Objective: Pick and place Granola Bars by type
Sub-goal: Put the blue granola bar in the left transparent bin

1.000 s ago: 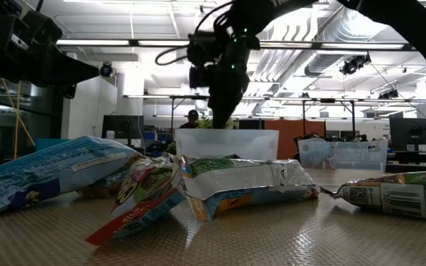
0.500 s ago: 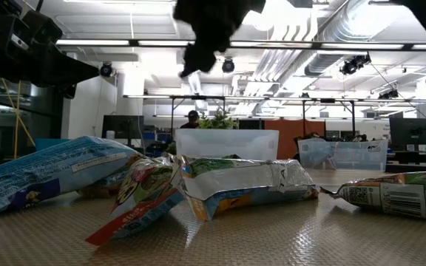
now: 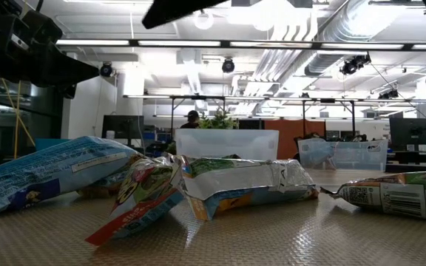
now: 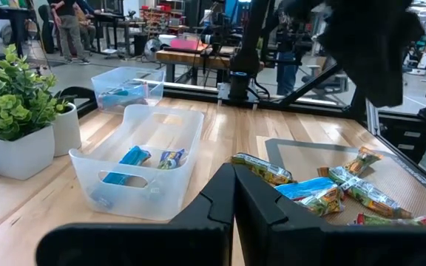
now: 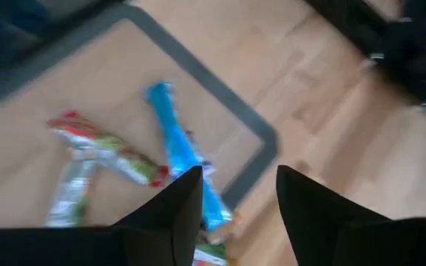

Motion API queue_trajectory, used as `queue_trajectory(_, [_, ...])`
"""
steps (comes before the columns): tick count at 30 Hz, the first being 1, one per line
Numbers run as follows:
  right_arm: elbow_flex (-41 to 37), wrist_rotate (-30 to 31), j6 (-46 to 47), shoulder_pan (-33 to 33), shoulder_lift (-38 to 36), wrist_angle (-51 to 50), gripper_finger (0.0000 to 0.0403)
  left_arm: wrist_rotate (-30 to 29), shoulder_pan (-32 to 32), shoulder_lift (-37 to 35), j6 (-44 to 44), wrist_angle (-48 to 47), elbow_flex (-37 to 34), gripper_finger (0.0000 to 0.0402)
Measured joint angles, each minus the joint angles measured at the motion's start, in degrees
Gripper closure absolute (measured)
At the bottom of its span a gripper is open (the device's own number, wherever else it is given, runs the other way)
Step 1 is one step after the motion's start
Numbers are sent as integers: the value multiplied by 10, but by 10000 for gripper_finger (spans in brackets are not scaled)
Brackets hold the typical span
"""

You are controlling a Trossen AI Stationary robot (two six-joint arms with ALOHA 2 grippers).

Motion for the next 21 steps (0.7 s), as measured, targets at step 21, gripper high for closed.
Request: queue_trajectory(21, [-1, 54, 64, 81, 94, 92, 221, 0, 0, 0, 0, 0, 0, 400])
